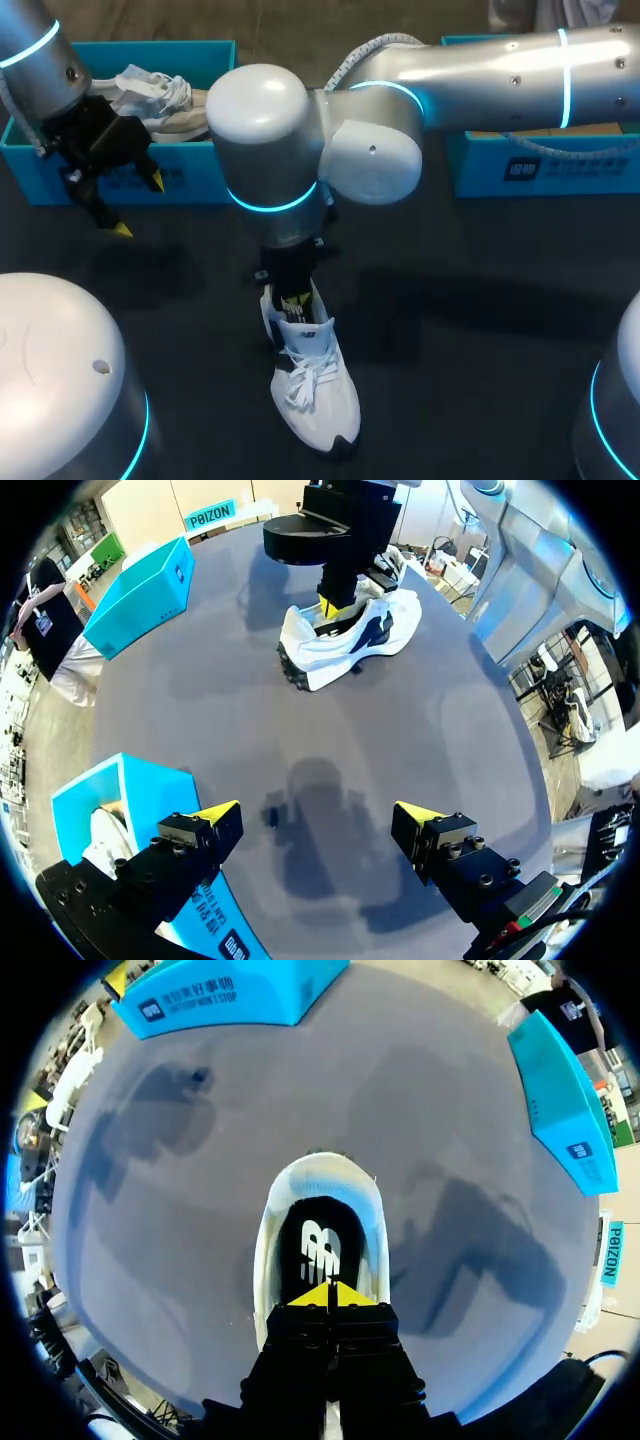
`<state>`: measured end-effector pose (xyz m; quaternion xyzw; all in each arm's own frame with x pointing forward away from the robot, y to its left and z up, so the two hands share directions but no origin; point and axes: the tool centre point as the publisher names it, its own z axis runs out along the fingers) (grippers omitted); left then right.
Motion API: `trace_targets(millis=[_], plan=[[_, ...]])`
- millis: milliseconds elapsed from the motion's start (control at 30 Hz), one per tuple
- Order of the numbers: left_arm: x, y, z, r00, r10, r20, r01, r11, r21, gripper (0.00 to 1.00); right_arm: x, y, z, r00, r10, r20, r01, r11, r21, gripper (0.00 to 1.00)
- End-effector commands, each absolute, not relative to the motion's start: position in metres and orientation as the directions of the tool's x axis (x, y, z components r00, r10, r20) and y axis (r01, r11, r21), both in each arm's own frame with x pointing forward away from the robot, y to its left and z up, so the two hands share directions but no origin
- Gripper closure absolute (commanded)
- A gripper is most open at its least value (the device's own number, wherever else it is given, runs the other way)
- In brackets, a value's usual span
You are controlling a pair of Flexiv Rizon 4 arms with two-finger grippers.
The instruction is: Take the shoe out of the shoebox, open the shoe tongue, remove and reinsert the insole, then place the shoe into the shoebox
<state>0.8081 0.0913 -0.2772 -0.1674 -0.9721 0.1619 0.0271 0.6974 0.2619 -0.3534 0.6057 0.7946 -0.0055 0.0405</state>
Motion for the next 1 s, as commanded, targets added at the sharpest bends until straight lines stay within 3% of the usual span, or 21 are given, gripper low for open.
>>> trace_targets(millis=[33,233,400,500,567,633,733,1000], plan=[[0.808,0.092,-0.277,-0.942,0.334,-0.001,0.317,0.892,-0.322,0.00,0.692,0.261,-0.354,-0.257,0.963,-0.077,0.966,0.259,0.022,0.93],[0.808,0.092,-0.277,-0.942,0.334,-0.001,0.317,0.892,-0.322,0.00,0.676,0.260,-0.352,-0.254,0.965,-0.072,0.967,0.253,-0.023,0.87],[0.808,0.092,-0.277,-0.942,0.334,-0.001,0.317,0.892,-0.322,0.00,0.670,0.261,-0.350,-0.259,0.963,-0.076,0.966,0.256,-0.042,0.58],[0.808,0.092,-0.277,-0.942,0.334,-0.001,0.317,0.892,-0.322,0.00,0.669,0.262,-0.349,-0.257,0.963,-0.078,0.966,0.254,-0.048,0.49],[0.808,0.092,-0.277,-0.942,0.334,-0.001,0.317,0.892,-0.322,0.00,0.668,0.262,-0.348,-0.258,0.963,-0.079,0.966,0.254,-0.054,0.23],[0.808,0.092,-0.277,-0.942,0.334,-0.001,0.317,0.892,-0.322,0.00,0.667,0.262,-0.348,-0.258,0.963,-0.080,0.966,0.254,-0.057,0.06],[0.808,0.092,-0.277,-0.942,0.334,-0.001,0.317,0.892,-0.322,0.00,0.664,0.261,-0.350,-0.256,0.964,-0.074,0.966,0.251,-0.067,0.00],[0.808,0.092,-0.277,-0.942,0.334,-0.001,0.317,0.892,-0.322,0.00,0.655,0.258,-0.348,-0.250,0.967,-0.057,0.967,0.246,-0.072,0.00]])
